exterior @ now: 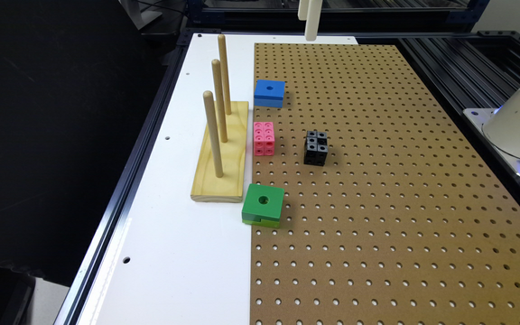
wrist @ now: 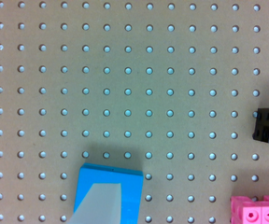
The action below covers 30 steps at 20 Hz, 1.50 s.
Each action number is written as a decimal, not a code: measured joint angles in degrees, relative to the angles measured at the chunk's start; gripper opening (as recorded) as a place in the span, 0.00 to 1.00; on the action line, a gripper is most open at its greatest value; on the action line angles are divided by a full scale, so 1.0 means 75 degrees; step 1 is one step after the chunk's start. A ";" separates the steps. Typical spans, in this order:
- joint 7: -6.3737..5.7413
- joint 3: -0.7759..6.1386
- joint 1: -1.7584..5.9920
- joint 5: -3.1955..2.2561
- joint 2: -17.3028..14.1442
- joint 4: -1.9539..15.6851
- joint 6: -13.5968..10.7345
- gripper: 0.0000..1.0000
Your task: Pick up blue block.
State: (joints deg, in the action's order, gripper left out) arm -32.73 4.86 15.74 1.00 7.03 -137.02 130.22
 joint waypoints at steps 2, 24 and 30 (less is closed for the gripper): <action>0.0000 -0.0004 0.0019 0.0000 0.0000 0.0001 0.0000 1.00; 0.0653 -0.0031 0.0969 -0.0098 -0.1058 0.1129 0.0103 1.00; 0.0654 -0.0025 0.0972 -0.0099 -0.1308 0.1026 0.0324 1.00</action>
State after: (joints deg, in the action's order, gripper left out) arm -27.83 4.67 23.03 0.26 -2.78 -129.33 132.65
